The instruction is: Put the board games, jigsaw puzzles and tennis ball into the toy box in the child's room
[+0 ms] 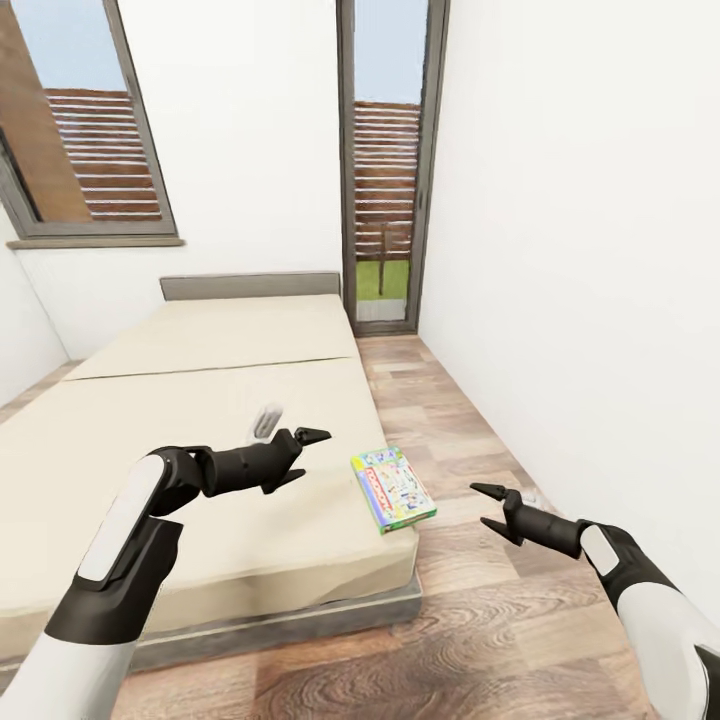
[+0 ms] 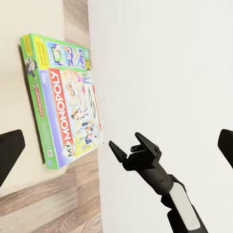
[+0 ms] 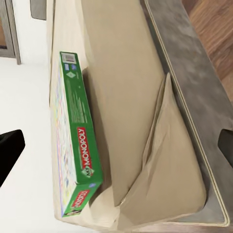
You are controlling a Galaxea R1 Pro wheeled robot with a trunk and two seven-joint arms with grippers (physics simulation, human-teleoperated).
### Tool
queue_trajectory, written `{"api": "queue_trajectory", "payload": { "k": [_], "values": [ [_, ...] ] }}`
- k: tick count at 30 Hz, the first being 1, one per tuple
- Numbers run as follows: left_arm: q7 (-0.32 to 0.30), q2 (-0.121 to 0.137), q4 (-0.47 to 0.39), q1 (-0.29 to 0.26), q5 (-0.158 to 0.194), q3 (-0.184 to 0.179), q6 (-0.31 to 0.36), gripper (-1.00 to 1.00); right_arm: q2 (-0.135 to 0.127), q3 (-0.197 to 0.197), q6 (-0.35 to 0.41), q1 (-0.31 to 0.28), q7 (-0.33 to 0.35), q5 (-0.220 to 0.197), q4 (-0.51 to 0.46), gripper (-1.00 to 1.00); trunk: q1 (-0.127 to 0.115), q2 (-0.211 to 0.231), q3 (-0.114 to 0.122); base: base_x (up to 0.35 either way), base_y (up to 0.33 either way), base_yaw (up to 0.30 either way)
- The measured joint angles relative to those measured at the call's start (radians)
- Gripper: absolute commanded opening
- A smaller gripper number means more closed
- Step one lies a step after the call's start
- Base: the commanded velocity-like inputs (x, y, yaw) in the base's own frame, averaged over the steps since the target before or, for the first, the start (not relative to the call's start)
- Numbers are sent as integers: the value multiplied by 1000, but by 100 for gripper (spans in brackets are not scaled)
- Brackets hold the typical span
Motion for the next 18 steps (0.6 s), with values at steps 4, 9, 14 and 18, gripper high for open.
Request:
{"api": "queue_trajectory", "payload": {
  "k": [4,9,14,18],
  "values": [
    [-2,1,-1,-1,0,1,0,100,1,0,0,-1,-7,5,1,100,0,0,2,0,0,286],
    [-4,1,-1,-1,1,1,0,100,1,0,1,0,-11,8,3,100,0,0,3,0,0,214],
    [-4,0,-1,-3,1,2,0,100,1,3,3,0,-12,9,4,100,0,0,4,0,0,34],
    [-4,0,-1,-7,1,2,0,100,3,5,4,0,-14,10,5,100,0,0,4,0,0,7]
  ]
}}
